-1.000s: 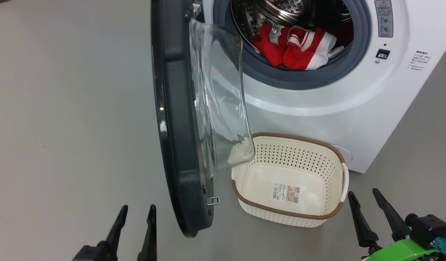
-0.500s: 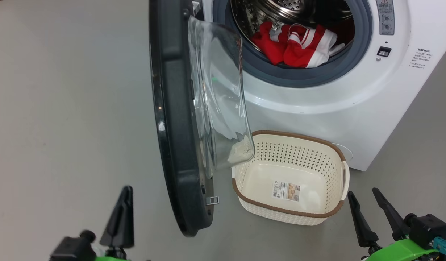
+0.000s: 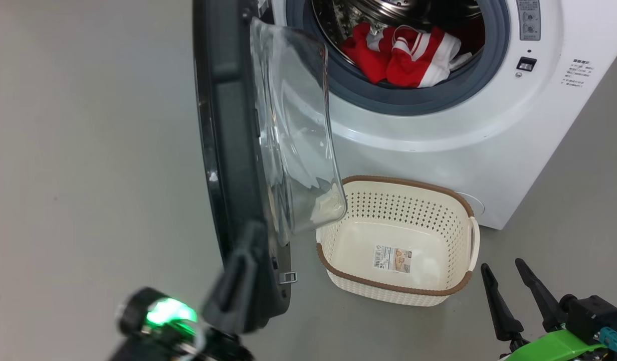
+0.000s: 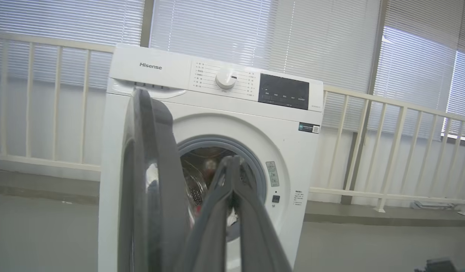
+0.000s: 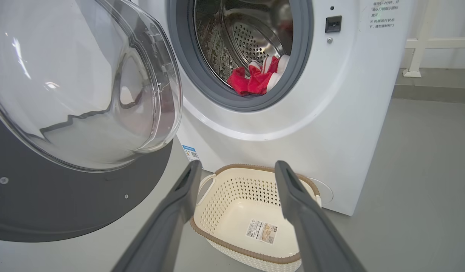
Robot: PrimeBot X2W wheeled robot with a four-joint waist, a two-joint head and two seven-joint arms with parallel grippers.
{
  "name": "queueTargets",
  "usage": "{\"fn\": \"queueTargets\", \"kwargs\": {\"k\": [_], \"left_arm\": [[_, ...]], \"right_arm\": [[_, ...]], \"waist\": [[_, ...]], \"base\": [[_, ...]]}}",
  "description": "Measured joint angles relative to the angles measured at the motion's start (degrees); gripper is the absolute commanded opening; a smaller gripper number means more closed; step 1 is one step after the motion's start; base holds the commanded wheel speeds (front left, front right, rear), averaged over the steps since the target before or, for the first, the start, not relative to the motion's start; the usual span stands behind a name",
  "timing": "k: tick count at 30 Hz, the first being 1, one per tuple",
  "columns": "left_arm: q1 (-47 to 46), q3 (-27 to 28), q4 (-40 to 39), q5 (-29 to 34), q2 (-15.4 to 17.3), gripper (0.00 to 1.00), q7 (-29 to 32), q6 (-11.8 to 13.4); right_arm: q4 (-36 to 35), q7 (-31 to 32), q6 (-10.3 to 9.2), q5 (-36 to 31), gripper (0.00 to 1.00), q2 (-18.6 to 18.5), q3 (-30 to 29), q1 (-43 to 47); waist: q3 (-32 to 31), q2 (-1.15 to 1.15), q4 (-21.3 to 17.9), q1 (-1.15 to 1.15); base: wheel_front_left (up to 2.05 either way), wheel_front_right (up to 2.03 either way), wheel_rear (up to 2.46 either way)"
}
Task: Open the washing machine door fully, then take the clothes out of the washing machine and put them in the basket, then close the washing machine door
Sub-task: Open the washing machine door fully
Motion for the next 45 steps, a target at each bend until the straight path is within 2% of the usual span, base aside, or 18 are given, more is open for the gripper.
{"fn": "queueTargets", "kwargs": {"k": [1, 4, 13, 23, 33, 45], "left_arm": [[0.32, -3.7, 1.37, 0.88, 0.01, 0.0, 0.0, -0.91], [0.86, -6.86, 5.54, 0.82, 0.05, 0.0, 0.01, -1.4], [1.68, -8.03, 14.89, -2.02, 0.3, 0.0, 0.02, -1.33], [1.58, -6.9, 20.84, -5.69, 0.3, 0.0, 0.02, -0.91], [1.4, -5.14, 21.4, -7.71, 0.11, 0.0, 0.03, -0.05], [1.42, 3.18, 20.47, -7.66, -0.11, 0.0, 0.09, 0.77]], "right_arm": [[0.0, 0.0, 0.0, 0.0, 1.0, -0.02, 0.05, -0.02], [0.0, 0.0, 0.0, 0.0, 1.0, -0.02, 0.12, -0.04], [-0.4, 0.01, 0.0, -0.4, 1.0, -0.02, 0.14, -0.04], [-0.74, 0.01, 0.0, -0.4, 1.0, -0.01, 0.3, -0.04], [-1.08, 0.01, 0.0, -0.38, 1.0, -0.12, 0.27, -0.05], [-1.38, 0.0, 0.0, -0.38, 1.0, -0.14, 0.22, -0.08]], "waist": [[0.0, 0.0, -0.16, 0.0], [-0.11, 0.0, -0.37, 0.0], [-0.18, 0.0, -0.65, 0.0], [-0.24, 0.0, -0.62, 0.0], [0.47, 0.0, -0.3, 0.0], [0.88, 0.0, 0.36, 0.0]], "base": [[0.0, 0.0, 0.0], [0.0, 0.0, 0.0], [0.0, 0.0, 0.0], [0.0, 0.0, 0.0], [0.0, 0.0, 0.0], [0.0, 0.0, 0.0]]}}
